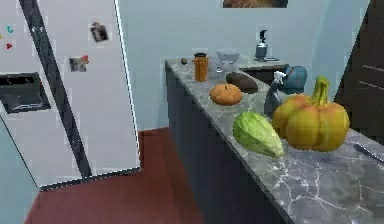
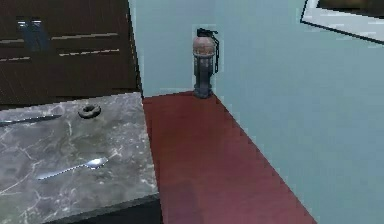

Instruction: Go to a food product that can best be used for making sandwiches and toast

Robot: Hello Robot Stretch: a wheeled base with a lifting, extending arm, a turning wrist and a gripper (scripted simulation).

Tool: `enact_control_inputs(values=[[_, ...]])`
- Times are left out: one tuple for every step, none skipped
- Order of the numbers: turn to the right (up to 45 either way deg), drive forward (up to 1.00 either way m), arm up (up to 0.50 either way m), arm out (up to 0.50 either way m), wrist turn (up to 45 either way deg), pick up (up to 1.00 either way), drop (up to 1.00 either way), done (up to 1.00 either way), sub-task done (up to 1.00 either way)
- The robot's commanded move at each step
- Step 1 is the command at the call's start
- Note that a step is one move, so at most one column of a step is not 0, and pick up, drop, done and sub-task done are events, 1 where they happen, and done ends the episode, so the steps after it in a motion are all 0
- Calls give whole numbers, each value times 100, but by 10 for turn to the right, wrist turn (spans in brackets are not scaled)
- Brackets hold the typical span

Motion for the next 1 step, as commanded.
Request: enact_control_inputs(values=[[0,50,0,0,0,0,0,0,0]])
